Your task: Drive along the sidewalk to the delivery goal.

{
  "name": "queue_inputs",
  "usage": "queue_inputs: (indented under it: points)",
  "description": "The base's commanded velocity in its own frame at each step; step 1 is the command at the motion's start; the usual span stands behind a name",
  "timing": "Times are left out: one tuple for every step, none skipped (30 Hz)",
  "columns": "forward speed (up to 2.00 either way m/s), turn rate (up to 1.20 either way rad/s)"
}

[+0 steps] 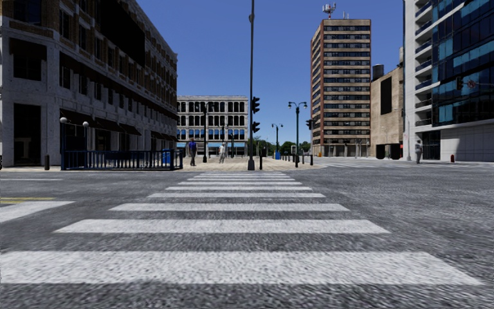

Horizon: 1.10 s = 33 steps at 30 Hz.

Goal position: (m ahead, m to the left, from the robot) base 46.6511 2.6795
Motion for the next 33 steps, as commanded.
queue_inputs:
  points:
    - [2.0, 0.0]
    - [2.0, 0.0]
    - [2.0, 0.0]
    - [2.0, 0.0]
    - [2.0, 0.0]
    - [2.0, 0.0]
    - [2.0, 0.0]
    - [2.0, 0.0]
    - [2.0, 0.0]
    - [2.0, 0.0]
    - [2.0, 0.0]
    - [2.0, 0.0]
    - [2.0, 0.0]
    - [2.0, 0.0]
    - [2.0, 0.0]
    - [2.0, 0.0]
    - [2.0, 0.0]
    - [2.0, 0.0]
    - [2.0, 0.0]
    - [2.0, 0.0]
    - [2.0, 0.0]
    - [2.0, 0.0]
    - [2.0, 0.0]
    - [2.0, 0.0]
    - [2.0, 0.0]
    - [2.0, 0.0]
    - [2.0, 0.0]
    - [2.0, 0.0]
    - [2.0, 0.0]
    - [2.0, 0.0]
    - [2.0, 0.0]
    - [2.0, 0.0]
    - [2.0, 0.0]
